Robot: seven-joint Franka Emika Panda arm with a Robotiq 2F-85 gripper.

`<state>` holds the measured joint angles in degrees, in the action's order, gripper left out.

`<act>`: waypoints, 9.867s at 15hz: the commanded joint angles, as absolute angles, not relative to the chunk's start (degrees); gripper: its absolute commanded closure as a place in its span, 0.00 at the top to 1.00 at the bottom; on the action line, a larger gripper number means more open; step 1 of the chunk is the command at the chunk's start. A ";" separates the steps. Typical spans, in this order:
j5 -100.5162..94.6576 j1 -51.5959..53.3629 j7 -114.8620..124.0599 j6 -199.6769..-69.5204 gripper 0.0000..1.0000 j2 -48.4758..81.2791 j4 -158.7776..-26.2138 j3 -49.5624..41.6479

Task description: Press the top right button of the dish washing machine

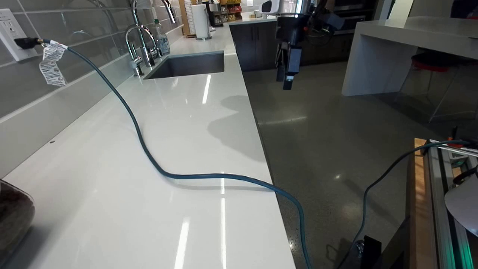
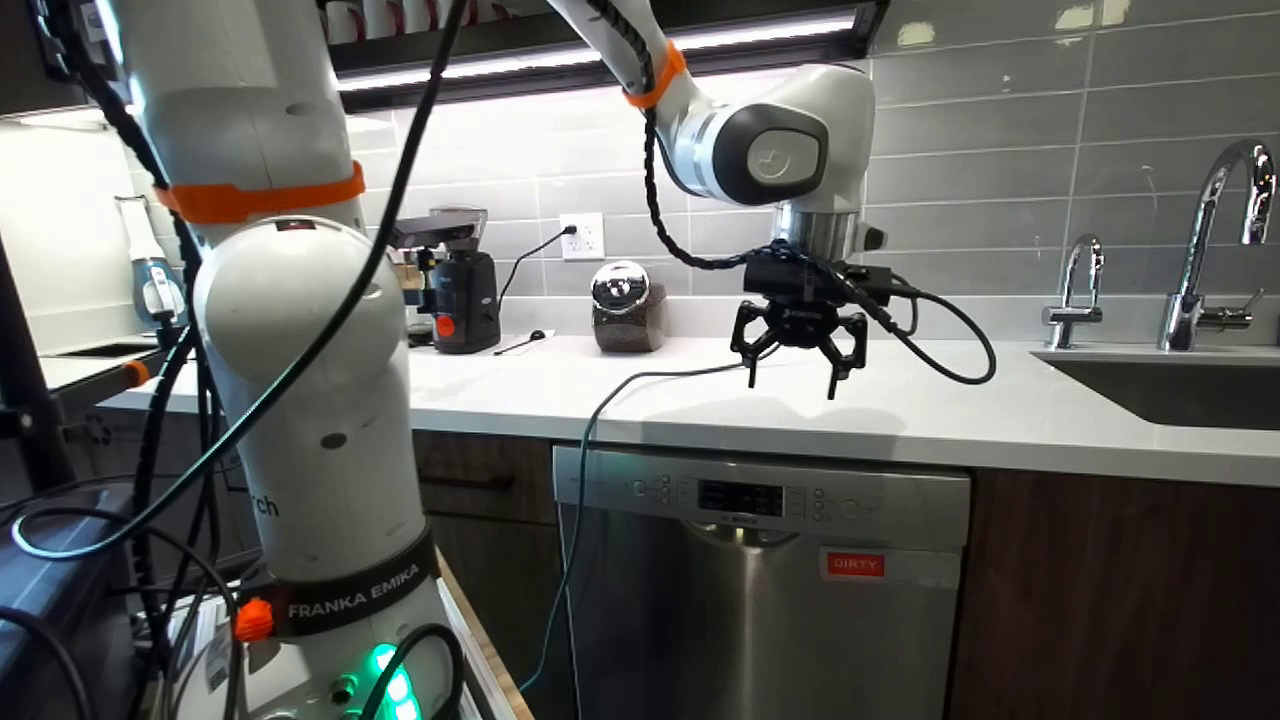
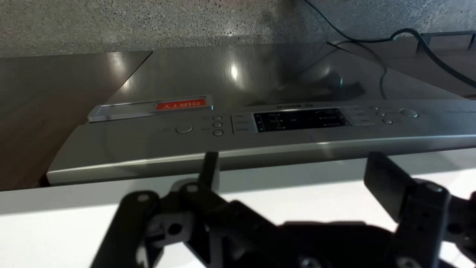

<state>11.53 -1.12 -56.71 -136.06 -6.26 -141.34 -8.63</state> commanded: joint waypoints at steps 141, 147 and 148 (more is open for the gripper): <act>75.48 -18.18 -119.46 -147.77 0.00 24.40 -132.73 8.56; 75.41 -18.21 -119.41 -147.82 0.00 24.27 -132.89 8.49; 75.33 -18.16 -119.34 -147.95 0.00 24.27 -132.91 8.45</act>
<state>73.33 -17.80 -118.93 -150.48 23.74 -134.65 7.17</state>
